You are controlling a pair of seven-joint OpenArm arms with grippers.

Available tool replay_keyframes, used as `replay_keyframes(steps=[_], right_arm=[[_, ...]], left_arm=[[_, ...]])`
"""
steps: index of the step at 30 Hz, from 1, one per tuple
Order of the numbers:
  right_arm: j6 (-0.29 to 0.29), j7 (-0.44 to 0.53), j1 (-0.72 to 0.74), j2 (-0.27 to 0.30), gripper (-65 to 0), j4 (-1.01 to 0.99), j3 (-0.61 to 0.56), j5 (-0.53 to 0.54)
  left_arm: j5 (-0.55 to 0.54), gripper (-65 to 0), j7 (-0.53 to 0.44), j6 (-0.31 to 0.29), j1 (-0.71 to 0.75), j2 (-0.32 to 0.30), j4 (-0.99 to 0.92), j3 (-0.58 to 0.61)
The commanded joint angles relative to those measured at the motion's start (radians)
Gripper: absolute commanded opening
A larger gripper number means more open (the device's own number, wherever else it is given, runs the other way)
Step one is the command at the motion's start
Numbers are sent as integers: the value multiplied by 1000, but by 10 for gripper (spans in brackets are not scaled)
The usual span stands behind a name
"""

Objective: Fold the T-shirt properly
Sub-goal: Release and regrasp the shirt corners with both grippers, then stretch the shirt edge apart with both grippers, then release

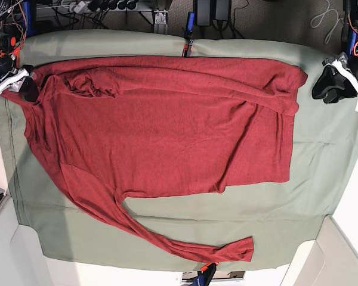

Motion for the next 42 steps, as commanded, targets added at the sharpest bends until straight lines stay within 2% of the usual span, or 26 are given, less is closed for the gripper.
replay_keyframes(steps=[1,5,9,13,22,26,31,37,42], right_arm=[[-4,19,16,24,-372,18,6,14],[-4,28,49,29,-372,18,-2,8],[-7,39,89,29,-372,11,-38,-44],[-36,51,125,29,-372,-3,-52,-111],[-51,80,137,33,-371,-6,-52,-232],[-85,61,136,66,-371,-6,-52,-263],[-97,-2,134,106,-371,-5,-52,-257],[-98,-15,100,102,-370,-6,-53,-158],[-133,18,81,69,-239,-8,-53,-189]], left_arm=[[-23,-332,-27,-3,-5,-26,16,-8],[0,-332,-33,-3,-29,-29,16,-8],[14,-332,-52,-3,-47,-29,16,-6],[21,-332,-54,-3,-66,-35,16,3],[116,-332,-97,-3,-69,-42,15,140],[130,-332,-115,-3,-74,-42,15,170],[130,-332,-115,-3,-88,-42,15,170],[128,-332,-114,-3,-88,-42,15,170],[127,-332,-114,-3,-87,-42,15,170]])
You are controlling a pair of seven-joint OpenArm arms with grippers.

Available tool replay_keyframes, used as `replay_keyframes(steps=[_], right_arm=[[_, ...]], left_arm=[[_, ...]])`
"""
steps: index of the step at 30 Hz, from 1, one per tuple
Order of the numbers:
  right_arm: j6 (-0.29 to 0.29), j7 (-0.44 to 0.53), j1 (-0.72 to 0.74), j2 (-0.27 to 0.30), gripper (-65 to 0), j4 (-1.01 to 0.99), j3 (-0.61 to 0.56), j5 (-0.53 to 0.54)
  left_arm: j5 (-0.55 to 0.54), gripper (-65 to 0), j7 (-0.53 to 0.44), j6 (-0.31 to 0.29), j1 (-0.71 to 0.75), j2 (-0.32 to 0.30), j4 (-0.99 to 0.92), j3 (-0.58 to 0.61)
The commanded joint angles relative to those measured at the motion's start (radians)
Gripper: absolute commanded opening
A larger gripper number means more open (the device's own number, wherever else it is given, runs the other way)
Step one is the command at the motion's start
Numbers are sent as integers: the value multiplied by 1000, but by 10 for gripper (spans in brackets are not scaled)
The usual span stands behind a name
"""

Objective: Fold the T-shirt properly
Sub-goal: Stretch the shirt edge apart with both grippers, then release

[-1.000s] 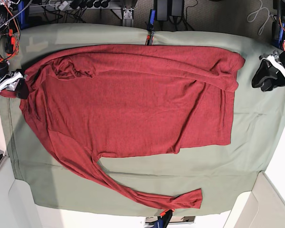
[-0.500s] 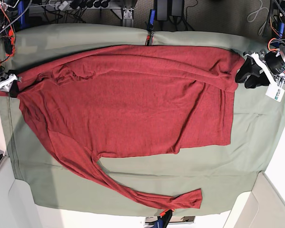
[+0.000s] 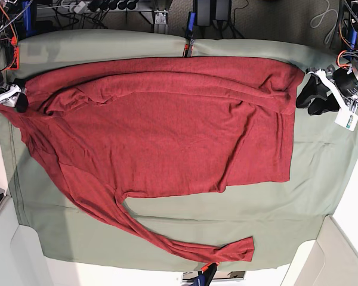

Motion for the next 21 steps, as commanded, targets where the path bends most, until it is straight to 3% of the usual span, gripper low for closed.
replay_keyframes(steps=[1,6,9,12,14,16,18,21], right_arm=[[-8,28,7,5,-220,10,5,-3],[-6,59,13,-44,-203,-15,2,-9],[66,58,14,-51,-203,-16,-50,-12],[127,58,14,-17,-204,-16,-170,-109],[127,51,14,29,-204,-16,-260,-232],[110,26,14,81,-204,-15,-341,-358],[37,-1,14,126,-205,-14,-395,-435],[-54,-13,13,167,-205,-11,-406,-420]], left_arm=[[-17,-332,-18,-4,-2,-19,15,-9],[-23,-332,-18,-4,-2,-19,15,-9],[-34,-332,-17,-4,-2,-19,15,-9],[-36,-332,-10,-4,-2,-19,15,-9],[-35,-332,-7,-4,0,-19,15,-9],[-36,-332,-3,-4,3,-19,15,-9],[-36,-332,-2,-4,4,-19,15,-9],[-47,-332,-3,-4,3,-19,15,-9]])
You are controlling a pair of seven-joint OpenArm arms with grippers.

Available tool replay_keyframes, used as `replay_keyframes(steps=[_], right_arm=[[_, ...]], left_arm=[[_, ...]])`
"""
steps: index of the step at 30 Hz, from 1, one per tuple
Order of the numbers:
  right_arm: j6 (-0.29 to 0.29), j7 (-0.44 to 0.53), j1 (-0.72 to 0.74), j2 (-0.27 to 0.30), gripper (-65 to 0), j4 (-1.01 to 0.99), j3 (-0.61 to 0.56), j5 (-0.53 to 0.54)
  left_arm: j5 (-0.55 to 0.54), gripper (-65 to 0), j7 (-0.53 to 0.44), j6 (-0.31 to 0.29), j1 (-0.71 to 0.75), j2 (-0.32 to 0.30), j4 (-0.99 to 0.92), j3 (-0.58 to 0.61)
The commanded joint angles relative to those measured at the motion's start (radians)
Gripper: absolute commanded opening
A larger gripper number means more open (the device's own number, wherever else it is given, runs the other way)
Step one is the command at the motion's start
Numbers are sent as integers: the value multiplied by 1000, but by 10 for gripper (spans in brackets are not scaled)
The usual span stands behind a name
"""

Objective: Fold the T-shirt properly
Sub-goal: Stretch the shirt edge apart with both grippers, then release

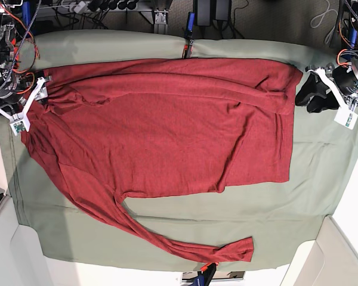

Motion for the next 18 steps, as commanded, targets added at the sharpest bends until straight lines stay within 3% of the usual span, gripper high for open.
replay_keyframes(steps=[1,5,13,18], right_arm=[[-30,-17,3,29,-205,13,12,-21],[-67,-8,3,42,-205,39,51,67],[3,-51,2,42,-205,50,173,283],[7,-73,-3,40,-205,50,223,295]], left_arm=[[-22,-332,-18,-4,-4,-19,15,-9],[-30,-332,-18,-4,-4,-19,15,-9],[-33,-332,-18,-4,-4,-19,15,-9],[-32,-332,-18,-4,-4,-19,15,-9]])
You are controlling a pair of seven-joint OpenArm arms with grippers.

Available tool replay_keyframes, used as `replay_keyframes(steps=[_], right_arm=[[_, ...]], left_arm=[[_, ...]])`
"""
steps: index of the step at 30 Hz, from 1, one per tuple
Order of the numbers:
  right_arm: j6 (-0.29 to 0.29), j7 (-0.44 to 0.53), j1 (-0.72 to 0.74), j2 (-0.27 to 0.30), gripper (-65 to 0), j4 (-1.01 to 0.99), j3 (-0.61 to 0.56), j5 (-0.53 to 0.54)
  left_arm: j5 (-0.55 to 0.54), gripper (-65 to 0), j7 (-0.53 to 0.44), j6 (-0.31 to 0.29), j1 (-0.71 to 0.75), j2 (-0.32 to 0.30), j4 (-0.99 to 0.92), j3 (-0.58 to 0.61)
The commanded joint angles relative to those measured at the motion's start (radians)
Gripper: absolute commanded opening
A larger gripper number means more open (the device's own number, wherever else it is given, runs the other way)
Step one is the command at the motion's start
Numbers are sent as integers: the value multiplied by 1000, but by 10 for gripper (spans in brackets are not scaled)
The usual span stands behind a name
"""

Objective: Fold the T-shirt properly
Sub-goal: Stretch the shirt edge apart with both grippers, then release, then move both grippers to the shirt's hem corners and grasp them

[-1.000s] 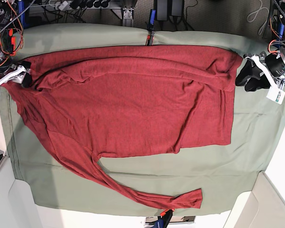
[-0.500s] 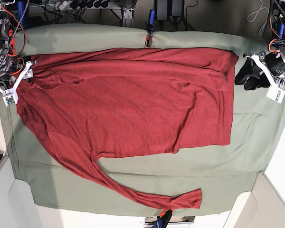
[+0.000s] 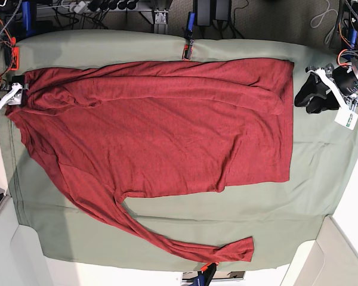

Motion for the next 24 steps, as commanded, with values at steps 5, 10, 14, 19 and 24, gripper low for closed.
replay_keyframes(steps=[5,10,14,19,24], right_arm=[[-47,23,14,23,-205,17,16,-118],[-69,37,28,23,-205,17,18,-135],[-69,42,68,23,-205,17,17,-133],[-79,114,146,18,-205,3,17,-109],[-77,167,298,17,-205,-132,-5,-90]], left_arm=[[-13,-332,-21,-4,-4,-20,15,-9],[-14,-332,-27,-4,-7,-20,15,-9],[-13,-332,-25,-4,-6,-20,15,-9],[-32,-332,-35,-4,-11,-35,15,-9],[-26,-332,-40,-4,-95,-43,7,7]])
